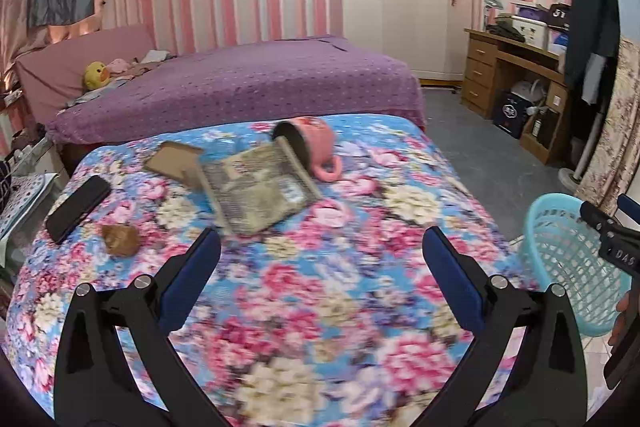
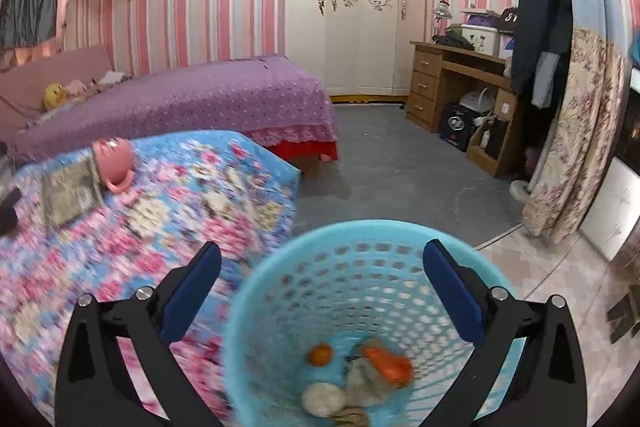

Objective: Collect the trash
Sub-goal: 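Move both open tools back over the bed toward the brown paper and printed packet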

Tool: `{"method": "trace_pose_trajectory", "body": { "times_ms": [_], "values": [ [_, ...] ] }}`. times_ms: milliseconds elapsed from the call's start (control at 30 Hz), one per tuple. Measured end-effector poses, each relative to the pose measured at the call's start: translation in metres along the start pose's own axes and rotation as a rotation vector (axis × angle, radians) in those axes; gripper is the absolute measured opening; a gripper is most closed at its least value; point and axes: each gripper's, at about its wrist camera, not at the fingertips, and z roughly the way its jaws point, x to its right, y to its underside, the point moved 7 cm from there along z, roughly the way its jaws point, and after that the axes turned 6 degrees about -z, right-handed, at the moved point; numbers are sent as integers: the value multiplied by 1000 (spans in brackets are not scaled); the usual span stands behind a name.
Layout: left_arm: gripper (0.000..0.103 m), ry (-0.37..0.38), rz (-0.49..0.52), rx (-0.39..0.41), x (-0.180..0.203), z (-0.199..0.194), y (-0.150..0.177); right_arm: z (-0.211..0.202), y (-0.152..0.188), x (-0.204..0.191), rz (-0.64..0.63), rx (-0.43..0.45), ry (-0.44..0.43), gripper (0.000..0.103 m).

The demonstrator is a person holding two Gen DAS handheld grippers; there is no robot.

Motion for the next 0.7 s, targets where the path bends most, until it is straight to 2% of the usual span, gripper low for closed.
{"method": "trace_pose_trajectory", "body": {
  "times_ms": [200,433,567,700],
  "values": [
    [98,-61,2,-4,-48,10,0,6,-6,-43,-21,-3,-43,99],
    [98,-115,-43,-42,-104,29,12,17,-6,-87,-16,-26,-98,99],
    [98,-128,-69,-64,-129,35,16,23,-6,-107,-24,-36,-98,99],
    [98,-172,-89,-89,-157,38,21,29,-6,-126,-4,-44,-110,99]
  ]
}}
